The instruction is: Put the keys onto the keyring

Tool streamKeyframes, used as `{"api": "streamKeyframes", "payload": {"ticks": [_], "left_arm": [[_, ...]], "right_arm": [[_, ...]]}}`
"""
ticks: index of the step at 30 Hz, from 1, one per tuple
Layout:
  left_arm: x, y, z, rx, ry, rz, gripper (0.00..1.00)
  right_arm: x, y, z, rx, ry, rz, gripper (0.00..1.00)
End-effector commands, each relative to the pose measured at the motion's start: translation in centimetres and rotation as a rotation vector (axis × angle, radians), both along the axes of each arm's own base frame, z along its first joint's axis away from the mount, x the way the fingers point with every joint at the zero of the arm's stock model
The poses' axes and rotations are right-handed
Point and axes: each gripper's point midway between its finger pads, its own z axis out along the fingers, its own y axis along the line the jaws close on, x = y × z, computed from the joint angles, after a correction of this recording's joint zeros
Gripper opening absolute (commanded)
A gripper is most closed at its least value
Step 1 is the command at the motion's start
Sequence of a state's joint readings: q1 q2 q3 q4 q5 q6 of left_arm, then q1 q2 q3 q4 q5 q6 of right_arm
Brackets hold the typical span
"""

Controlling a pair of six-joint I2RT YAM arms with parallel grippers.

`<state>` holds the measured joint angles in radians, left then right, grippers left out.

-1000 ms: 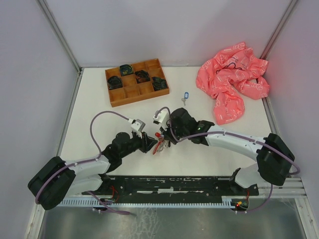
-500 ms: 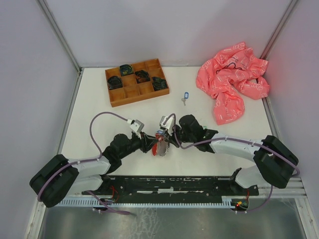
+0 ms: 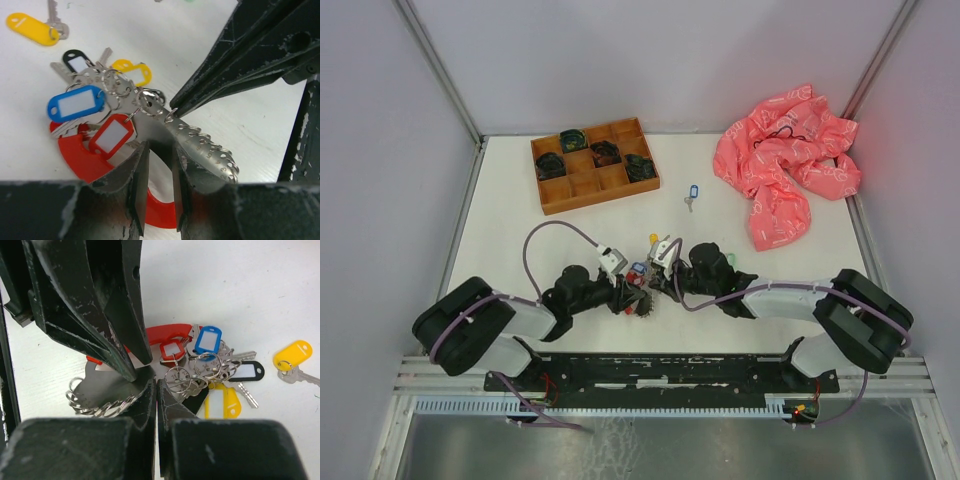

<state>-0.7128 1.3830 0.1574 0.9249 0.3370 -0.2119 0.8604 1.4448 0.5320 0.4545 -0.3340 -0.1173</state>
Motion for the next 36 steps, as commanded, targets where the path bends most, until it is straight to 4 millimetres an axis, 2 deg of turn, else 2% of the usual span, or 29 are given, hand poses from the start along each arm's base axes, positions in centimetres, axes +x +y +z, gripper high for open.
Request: {"api": "streamKeyframes", "payload": {"ticks": [1, 11, 19, 26, 34, 36], "left_arm": [[0.1, -2.2, 2.8, -0.054, -0.192, -0.162, 0.31], [0.1, -2.5, 2.6, -0.005, -0.352, -0.251, 0.28], [-0.2, -3.2, 1.8, -0.001, -0.368, -0.31, 0.23], [0.1, -2.9, 1.4, 0.015, -0.406, -0.301, 0.21], [-0.4, -3.1, 1.2, 0.013, -0.428, -0.339, 0.03], [-0.4, -3.0, 1.3, 0.014, -0.436, -0.34, 0.03]], "right_arm": [[0.6, 0.8, 2.0, 0.085, -0.068, 0.019, 0.01], [0.1, 1.2, 1.5, 0.082, -0.054, 0.061, 0.01], [-0.4, 1.3, 1.4, 0.08, -0.053, 0.099, 0.01], [-1.2, 1.6, 1.4, 0.089, -0.038, 0.143, 0.01], [-1.3, 1.5, 1.5, 0.082, -0.042, 0.155, 0.01], [-1.3, 1.5, 1.4, 0.074, -0.039, 0.153, 0.01]]}}
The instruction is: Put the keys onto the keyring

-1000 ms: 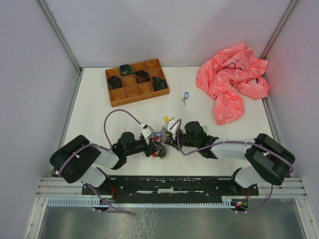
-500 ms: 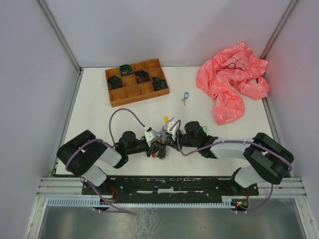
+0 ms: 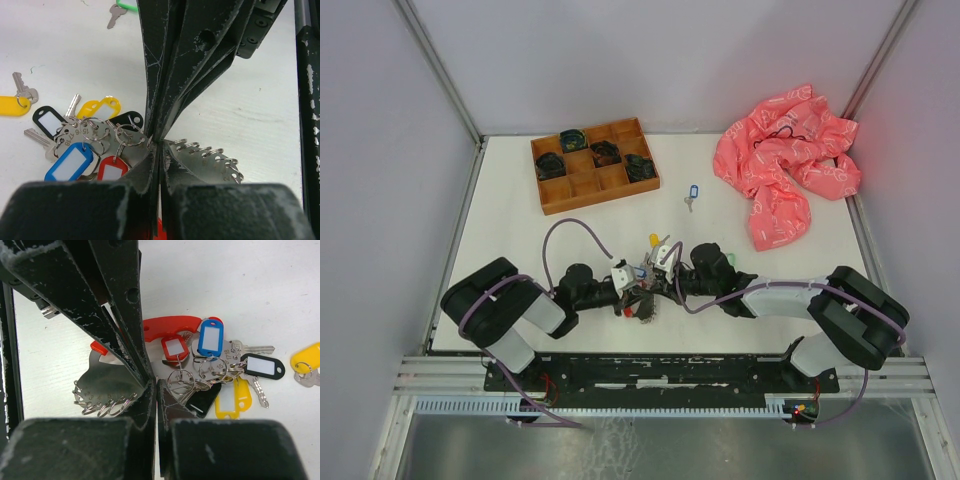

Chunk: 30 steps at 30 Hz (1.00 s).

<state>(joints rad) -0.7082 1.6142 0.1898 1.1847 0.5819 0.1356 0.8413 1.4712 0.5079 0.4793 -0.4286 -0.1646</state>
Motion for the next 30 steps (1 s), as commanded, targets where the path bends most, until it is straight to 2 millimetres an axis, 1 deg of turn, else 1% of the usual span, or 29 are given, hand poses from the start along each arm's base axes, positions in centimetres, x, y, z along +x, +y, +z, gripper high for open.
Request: {"api": "streamKeyframes", "payload": {"ticks": [1, 7, 11, 16, 18, 20, 22, 26, 28, 30], "left_arm": [[0.3, -0.5, 1.7, -0.04, -0.115, -0.035, 0.03], [0.2, -0.3, 2.2, -0.032, -0.105, -0.026, 0.03], [0.3, -0.4, 1.7, 0.018, -0.069, -0.021, 0.03], [1.0, 0.1, 1.5, 0.03, 0.022, 0.068, 0.03], [1.4, 0.4, 1.5, 0.02, 0.089, 0.129, 0.08], [1.7, 0.7, 1.1, 0.023, 0.174, 0.196, 0.15], [1.6, 1.0, 0.6, 0.037, 0.257, 0.24, 0.19], [1.1, 1.7, -0.7, 0.076, 0.371, 0.302, 0.22], [0.8, 2.0, -1.1, 0.1, 0.405, 0.315, 0.22], [0.7, 2.2, -1.5, 0.119, 0.431, 0.331, 0.23]], "right_arm": [[-0.2, 1.5, 2.5, 0.072, -0.041, 0.064, 0.01], [0.6, 0.2, 1.6, -0.049, 0.01, -0.015, 0.02], [0.1, -0.4, 1.2, -0.104, 0.081, -0.035, 0.03], [0.3, -1.4, -0.2, -0.204, 0.16, -0.101, 0.05], [0.5, -1.8, -0.7, -0.236, 0.188, -0.135, 0.06], [0.4, -2.0, -1.2, -0.262, 0.215, -0.154, 0.08], [0.3, -2.4, -1.7, -0.286, 0.244, -0.175, 0.1], [0.3, -3.1, -2.5, -0.349, 0.283, -0.217, 0.14], [0.4, -3.5, -2.8, -0.384, 0.295, -0.234, 0.16], [0.5, -3.4, -2.8, -0.403, 0.306, -0.237, 0.18]]}}
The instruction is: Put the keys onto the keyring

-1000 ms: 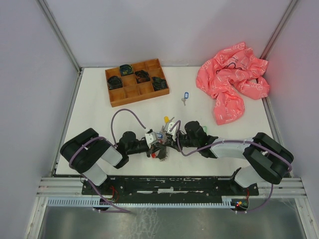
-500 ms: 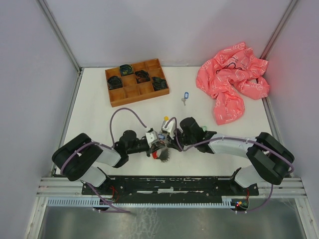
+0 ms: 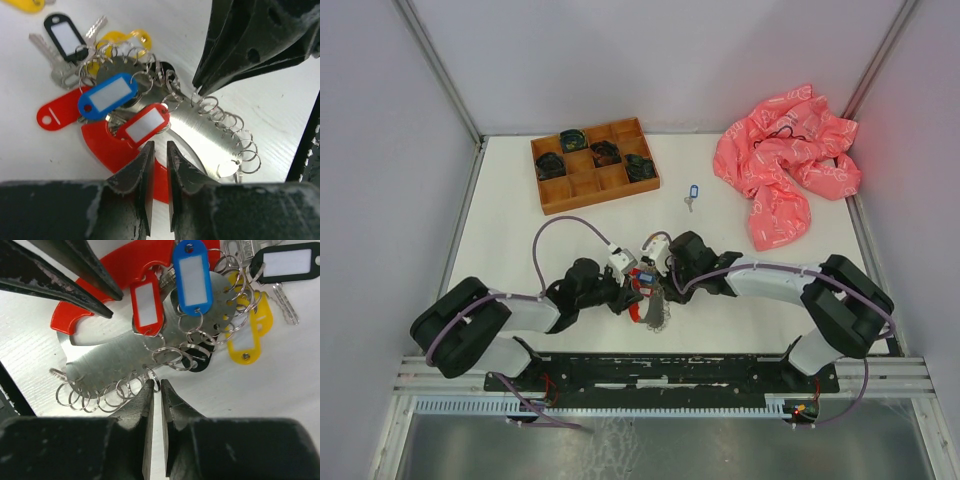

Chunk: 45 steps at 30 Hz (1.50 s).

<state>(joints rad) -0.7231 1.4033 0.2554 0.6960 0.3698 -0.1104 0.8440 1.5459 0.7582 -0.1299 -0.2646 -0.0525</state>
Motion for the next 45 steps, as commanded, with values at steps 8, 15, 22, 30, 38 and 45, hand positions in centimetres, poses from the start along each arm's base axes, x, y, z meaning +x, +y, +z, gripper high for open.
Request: {"api": "streamKeyframes", "payload": {"ticks": [8, 15, 22, 30, 38, 45], "left_arm": [[0.1, 0.3, -0.7, 0.047, 0.144, 0.093, 0.23], [0.2, 0.3, -0.9, 0.06, 0.153, 0.091, 0.23], [0.2, 0.8, -1.3, 0.09, 0.152, 0.107, 0.23], [0.2, 1.0, -1.5, 0.107, 0.152, 0.107, 0.23], [0.5, 1.0, -1.7, 0.113, 0.154, 0.119, 0.23], [0.7, 1.0, -1.8, 0.116, 0.158, 0.129, 0.23]], "right_arm": [[0.6, 1.2, 1.1, -0.047, 0.063, -0.012, 0.26], [0.5, 1.6, 1.1, -0.035, 0.059, 0.04, 0.32], [0.8, 3.3, 1.5, 0.056, 0.116, 0.057, 0.35], [1.3, 3.3, 0.3, 0.051, 0.144, 0.027, 0.39], [-0.2, 4.1, 1.9, 0.123, 0.207, 0.07, 0.37], [-1.0, 4.2, 3.0, 0.146, 0.23, 0.093, 0.3]]}}
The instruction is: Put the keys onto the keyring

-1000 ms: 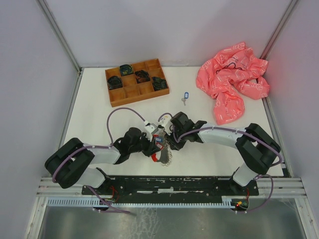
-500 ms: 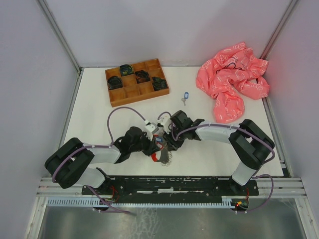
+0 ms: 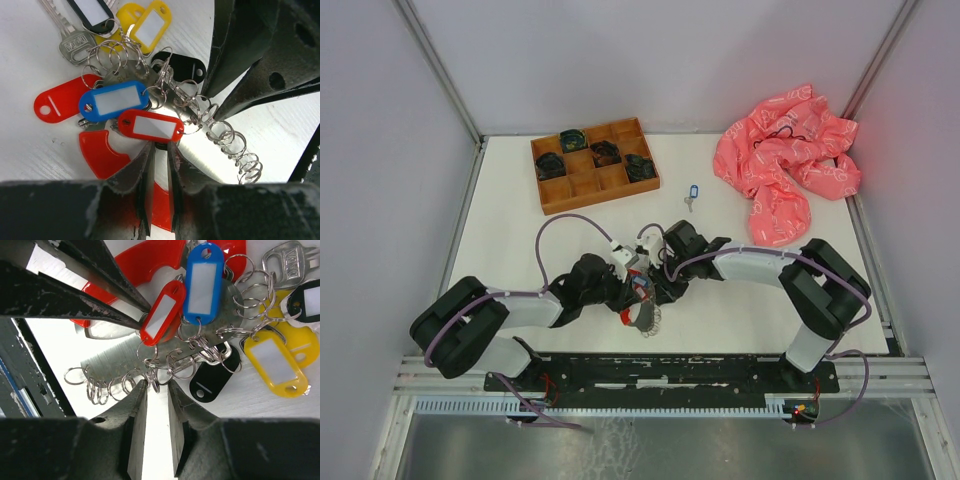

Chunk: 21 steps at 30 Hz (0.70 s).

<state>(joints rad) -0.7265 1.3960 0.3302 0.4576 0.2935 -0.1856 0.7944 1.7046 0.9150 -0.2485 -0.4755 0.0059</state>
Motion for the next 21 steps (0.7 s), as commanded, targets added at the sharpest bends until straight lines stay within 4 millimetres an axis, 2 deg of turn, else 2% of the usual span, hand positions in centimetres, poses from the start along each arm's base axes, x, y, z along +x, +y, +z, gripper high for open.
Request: {"api": "streamKeyframes", "payload": {"ticks": [1, 10, 21], "left_arm": [[0.7, -0.1, -0.1, 0.015, 0.007, 0.031, 0.23], [0.6, 0.1, -0.1, 0.014, 0.008, 0.036, 0.23], [0.5, 0.1, -0.2, 0.016, 0.015, 0.039, 0.23]], "right_arm": [[-0.1, 2.1, 3.3, 0.111, -0.019, 0.05, 0.3], [0.1, 2.7, 3.0, 0.102, 0.022, 0.022, 0.25], [-0.5, 3.0, 1.9, 0.044, 0.091, -0.001, 0.29]]}}
